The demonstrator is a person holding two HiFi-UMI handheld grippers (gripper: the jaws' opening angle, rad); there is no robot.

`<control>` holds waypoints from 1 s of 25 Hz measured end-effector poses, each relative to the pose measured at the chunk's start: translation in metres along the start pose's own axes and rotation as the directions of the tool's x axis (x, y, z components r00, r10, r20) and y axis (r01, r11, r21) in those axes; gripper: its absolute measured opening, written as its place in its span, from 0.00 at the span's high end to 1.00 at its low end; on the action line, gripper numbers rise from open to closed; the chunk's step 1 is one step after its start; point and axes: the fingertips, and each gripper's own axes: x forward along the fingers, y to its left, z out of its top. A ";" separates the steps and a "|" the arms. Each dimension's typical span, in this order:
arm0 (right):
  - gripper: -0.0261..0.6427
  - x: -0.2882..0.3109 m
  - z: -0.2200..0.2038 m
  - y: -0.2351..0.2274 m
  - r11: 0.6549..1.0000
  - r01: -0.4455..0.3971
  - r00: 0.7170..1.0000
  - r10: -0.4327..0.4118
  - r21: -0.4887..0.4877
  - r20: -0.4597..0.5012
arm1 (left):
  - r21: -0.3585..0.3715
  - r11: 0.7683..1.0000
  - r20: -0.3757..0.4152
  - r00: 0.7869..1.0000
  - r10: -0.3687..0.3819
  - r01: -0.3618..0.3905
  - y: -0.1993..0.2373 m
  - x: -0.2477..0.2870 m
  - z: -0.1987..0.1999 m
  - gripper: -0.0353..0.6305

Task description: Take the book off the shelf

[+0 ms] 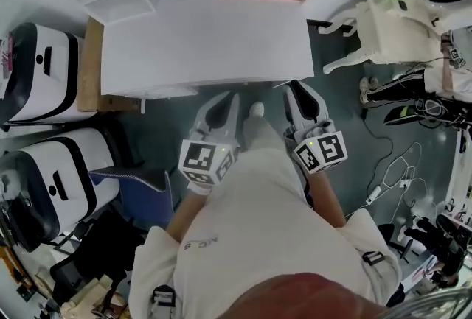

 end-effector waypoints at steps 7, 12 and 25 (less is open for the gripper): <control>0.89 0.048 0.026 -0.043 0.999 -0.006 0.998 0.004 0.032 0.066 | 0.015 0.999 0.018 0.999 0.039 -0.040 0.019 0.046 0.025 0.95; 0.86 0.091 0.056 -0.074 0.999 -0.044 0.995 0.044 0.007 0.092 | 0.042 0.997 0.022 0.998 0.059 -0.059 0.023 0.093 0.055 0.95; 0.79 0.179 0.125 -0.161 0.990 -0.141 0.970 0.142 -0.020 0.198 | 0.106 0.979 0.103 0.981 0.166 -0.176 0.049 0.196 0.113 0.95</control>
